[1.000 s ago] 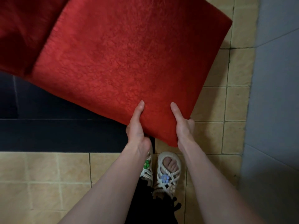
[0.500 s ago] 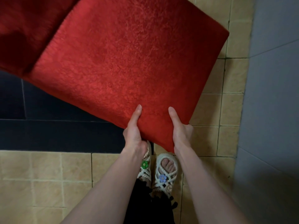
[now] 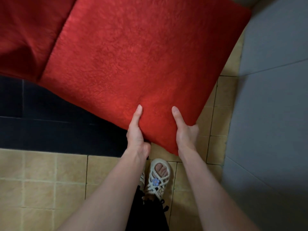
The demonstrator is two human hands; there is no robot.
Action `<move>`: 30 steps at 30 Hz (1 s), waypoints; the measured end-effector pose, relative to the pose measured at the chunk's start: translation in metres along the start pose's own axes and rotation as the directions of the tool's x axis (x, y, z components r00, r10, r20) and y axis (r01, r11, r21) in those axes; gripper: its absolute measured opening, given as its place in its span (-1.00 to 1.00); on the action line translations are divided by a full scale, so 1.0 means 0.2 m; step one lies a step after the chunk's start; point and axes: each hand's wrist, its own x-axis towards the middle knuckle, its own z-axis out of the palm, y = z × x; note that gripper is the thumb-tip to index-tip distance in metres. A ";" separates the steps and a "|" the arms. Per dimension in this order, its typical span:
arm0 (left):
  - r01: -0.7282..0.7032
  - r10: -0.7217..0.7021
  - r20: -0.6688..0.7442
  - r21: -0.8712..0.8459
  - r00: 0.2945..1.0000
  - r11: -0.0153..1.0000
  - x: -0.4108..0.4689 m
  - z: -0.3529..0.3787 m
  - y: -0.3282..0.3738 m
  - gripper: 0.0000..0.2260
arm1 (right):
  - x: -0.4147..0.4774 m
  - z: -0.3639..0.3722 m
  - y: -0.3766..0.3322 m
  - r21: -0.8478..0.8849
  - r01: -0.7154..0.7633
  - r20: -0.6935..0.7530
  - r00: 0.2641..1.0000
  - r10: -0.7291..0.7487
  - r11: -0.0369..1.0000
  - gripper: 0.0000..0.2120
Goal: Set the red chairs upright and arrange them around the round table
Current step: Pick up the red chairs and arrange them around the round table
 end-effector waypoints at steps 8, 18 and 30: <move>0.015 -0.015 -0.010 -0.009 1.000 1.000 -0.08 -0.02 0.05 -0.30 | -0.12 -0.01 -0.09 -0.060 -0.003 0.017 1.000 0.004 0.998 -0.10; 0.022 -0.021 0.030 -0.025 0.999 0.999 -0.27 -0.03 0.18 -0.47 | -0.30 -0.02 -0.27 0.009 -0.036 0.143 0.989 0.035 0.999 -0.08; -0.014 0.011 -0.018 -0.132 1.000 0.991 -0.63 0.02 0.24 -0.30 | -0.53 0.04 -0.53 0.075 0.018 0.139 0.990 -0.028 0.997 -0.33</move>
